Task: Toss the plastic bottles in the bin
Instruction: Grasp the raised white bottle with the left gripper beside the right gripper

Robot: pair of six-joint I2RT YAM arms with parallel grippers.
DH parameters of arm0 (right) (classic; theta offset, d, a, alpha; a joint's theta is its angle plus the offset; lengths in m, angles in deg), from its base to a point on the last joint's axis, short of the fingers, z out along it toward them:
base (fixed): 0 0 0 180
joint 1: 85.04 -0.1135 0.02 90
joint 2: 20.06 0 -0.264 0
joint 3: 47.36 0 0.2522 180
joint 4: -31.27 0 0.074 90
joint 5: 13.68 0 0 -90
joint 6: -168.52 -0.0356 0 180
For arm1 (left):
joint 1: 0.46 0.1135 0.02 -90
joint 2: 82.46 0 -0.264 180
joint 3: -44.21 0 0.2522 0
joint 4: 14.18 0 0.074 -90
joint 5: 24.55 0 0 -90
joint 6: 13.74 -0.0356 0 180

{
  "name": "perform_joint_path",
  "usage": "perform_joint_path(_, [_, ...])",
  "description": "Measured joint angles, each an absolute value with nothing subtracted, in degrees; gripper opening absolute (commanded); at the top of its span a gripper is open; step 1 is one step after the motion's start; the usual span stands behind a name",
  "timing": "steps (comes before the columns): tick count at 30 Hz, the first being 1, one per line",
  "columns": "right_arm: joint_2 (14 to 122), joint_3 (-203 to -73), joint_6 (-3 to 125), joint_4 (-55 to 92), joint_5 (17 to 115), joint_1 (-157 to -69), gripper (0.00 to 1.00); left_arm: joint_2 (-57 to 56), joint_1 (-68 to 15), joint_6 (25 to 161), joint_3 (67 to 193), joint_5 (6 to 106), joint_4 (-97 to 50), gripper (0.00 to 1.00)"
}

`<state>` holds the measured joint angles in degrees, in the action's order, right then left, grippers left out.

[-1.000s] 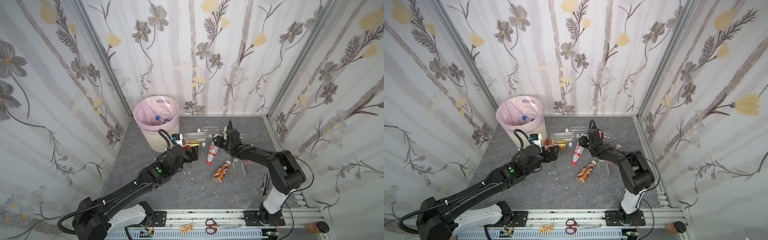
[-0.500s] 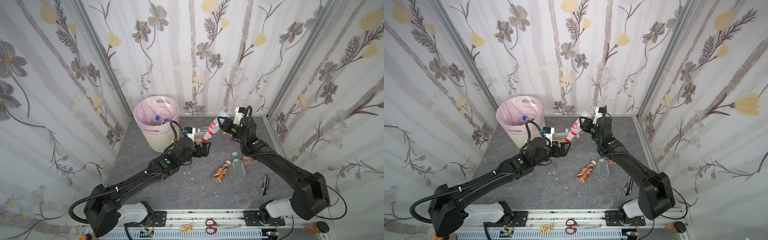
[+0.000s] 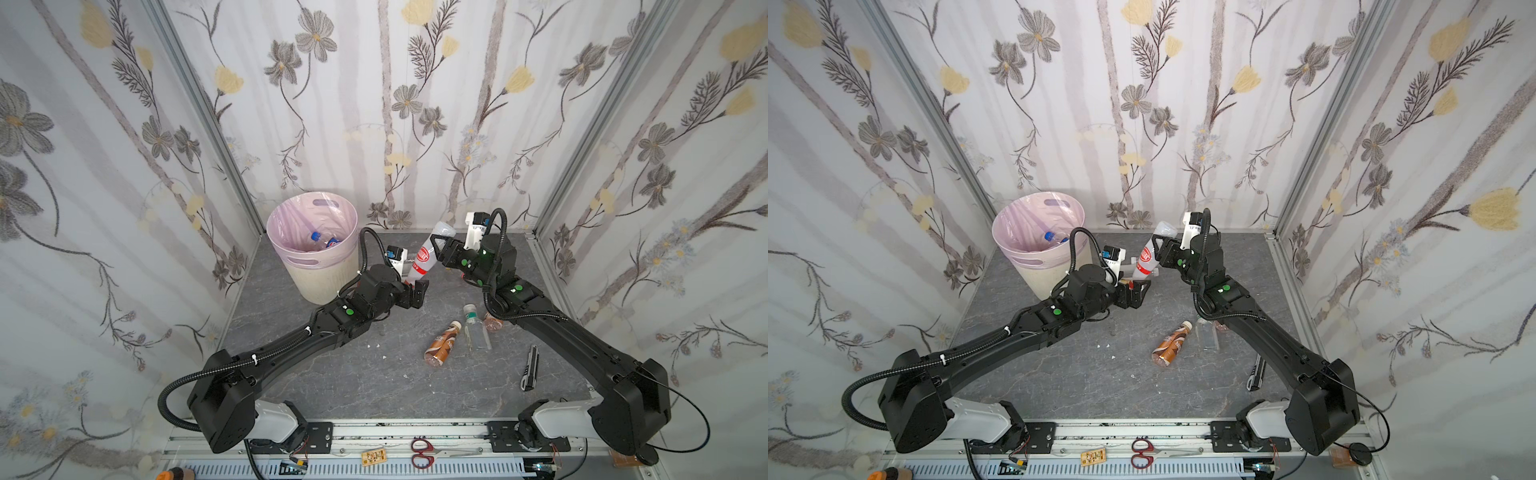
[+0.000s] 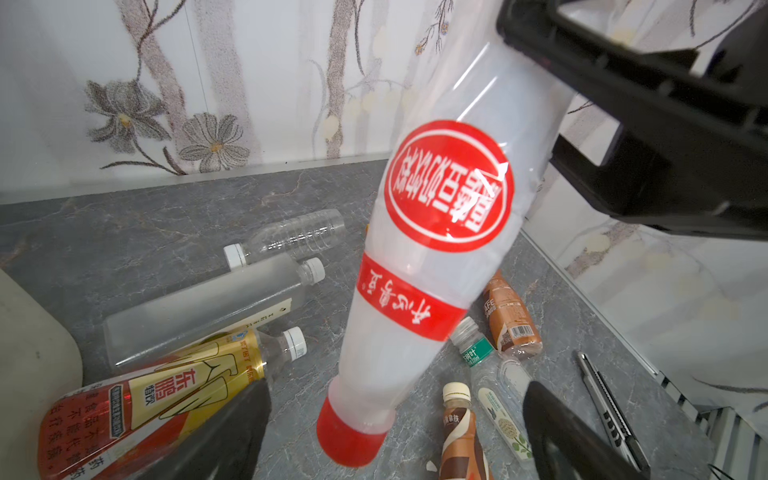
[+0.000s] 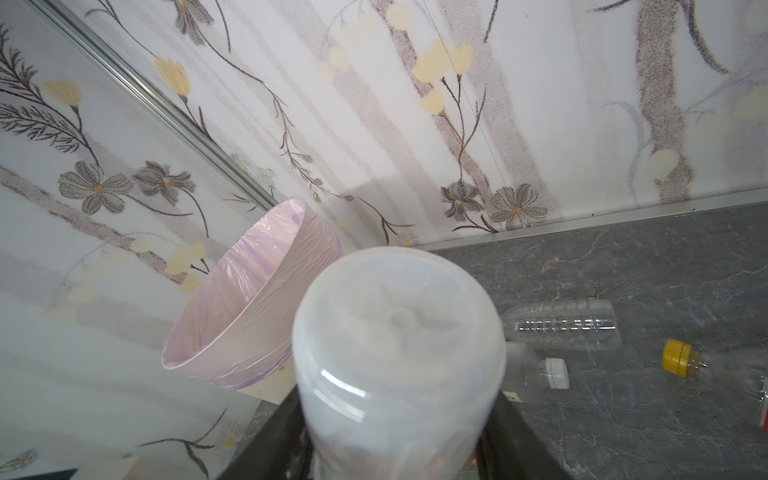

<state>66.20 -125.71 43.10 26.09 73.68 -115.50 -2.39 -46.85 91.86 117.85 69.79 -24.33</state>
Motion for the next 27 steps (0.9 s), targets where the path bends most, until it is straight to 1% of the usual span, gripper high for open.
perform_joint_path(7, [64.7, -125.0, 43.6, 25.5, 71.7, -115.8, 0.57, -0.5, -47.1, 89.8, 119.7, 70.8, -24.4, 0.85])
perform_joint_path(18, [64.7, -124.3, 43.5, 26.2, 69.0, -115.8, 0.57, 1.8, -48.0, 88.4, 122.0, 70.7, -24.3, 0.85])
perform_joint_path(22, [65.1, -124.2, 43.0, 26.6, 67.6, -115.8, 0.57, 2.0, -48.0, 87.7, 122.1, 71.0, -23.9, 0.80])
perform_joint_path(24, [65.5, -124.2, 42.9, 26.8, 67.1, -115.8, 0.57, 2.2, -48.0, 87.1, 122.2, 71.3, -23.5, 0.75])
perform_joint_path(26, [65.5, -124.0, 42.6, 26.8, 66.7, -115.8, 0.57, 2.4, -48.0, 86.9, 122.2, 71.4, -23.5, 0.72])
perform_joint_path(27, [65.5, -124.0, 42.6, 27.1, 66.3, -115.9, 0.57, 2.4, -48.0, 86.8, 122.2, 71.5, -23.5, 0.68])
